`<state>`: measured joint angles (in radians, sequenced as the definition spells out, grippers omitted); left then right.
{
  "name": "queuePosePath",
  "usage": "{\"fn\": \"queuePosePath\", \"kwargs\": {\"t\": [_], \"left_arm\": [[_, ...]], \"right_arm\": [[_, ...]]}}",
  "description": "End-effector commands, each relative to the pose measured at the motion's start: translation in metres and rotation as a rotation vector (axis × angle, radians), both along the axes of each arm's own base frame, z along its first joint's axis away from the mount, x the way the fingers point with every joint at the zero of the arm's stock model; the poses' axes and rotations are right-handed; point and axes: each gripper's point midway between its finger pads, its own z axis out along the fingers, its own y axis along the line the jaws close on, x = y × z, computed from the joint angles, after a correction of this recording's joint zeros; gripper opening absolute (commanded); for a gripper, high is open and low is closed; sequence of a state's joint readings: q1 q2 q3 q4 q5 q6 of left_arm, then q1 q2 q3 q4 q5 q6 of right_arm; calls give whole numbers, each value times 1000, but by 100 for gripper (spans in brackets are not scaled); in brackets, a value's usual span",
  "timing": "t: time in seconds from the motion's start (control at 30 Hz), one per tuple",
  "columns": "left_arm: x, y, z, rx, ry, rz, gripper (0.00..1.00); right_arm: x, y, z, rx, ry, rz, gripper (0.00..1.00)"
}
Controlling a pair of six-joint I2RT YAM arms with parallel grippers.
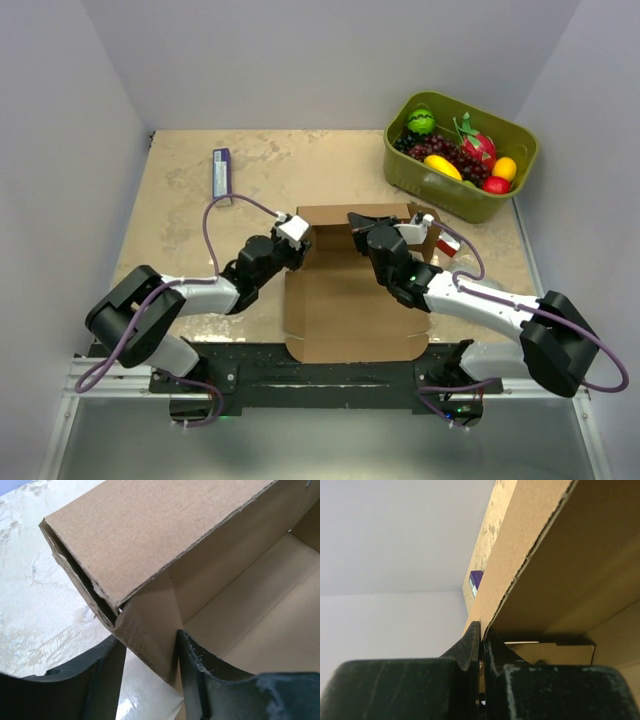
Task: Fold the paper box
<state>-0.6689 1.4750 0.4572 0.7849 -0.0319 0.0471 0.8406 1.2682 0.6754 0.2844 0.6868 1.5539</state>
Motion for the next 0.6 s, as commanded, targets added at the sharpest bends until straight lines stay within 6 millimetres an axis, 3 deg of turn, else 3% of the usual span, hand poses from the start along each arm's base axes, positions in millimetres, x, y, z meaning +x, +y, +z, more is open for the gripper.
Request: {"fn": "queuePosePath", "kwargs": {"t": [0.0, 0.27, 0.47, 0.5, 0.57], "left_arm": [[22, 6, 22, 10, -99, 132, 46], [31, 21, 15, 48, -116, 284, 25], [28, 26, 14, 20, -63, 323, 8], [27, 28, 8, 41, -35, 324, 3], [26, 29, 10, 6, 10, 336, 0]], "right_arm": [[-4, -6, -11, -116, 36, 7, 0], [-5, -7, -12, -114, 50, 4, 0], [-7, -15, 0, -138, 20, -11, 1], [-8, -17, 3, -147, 12, -10, 3], [-12, -24, 12, -175, -18, -4, 20]]}}
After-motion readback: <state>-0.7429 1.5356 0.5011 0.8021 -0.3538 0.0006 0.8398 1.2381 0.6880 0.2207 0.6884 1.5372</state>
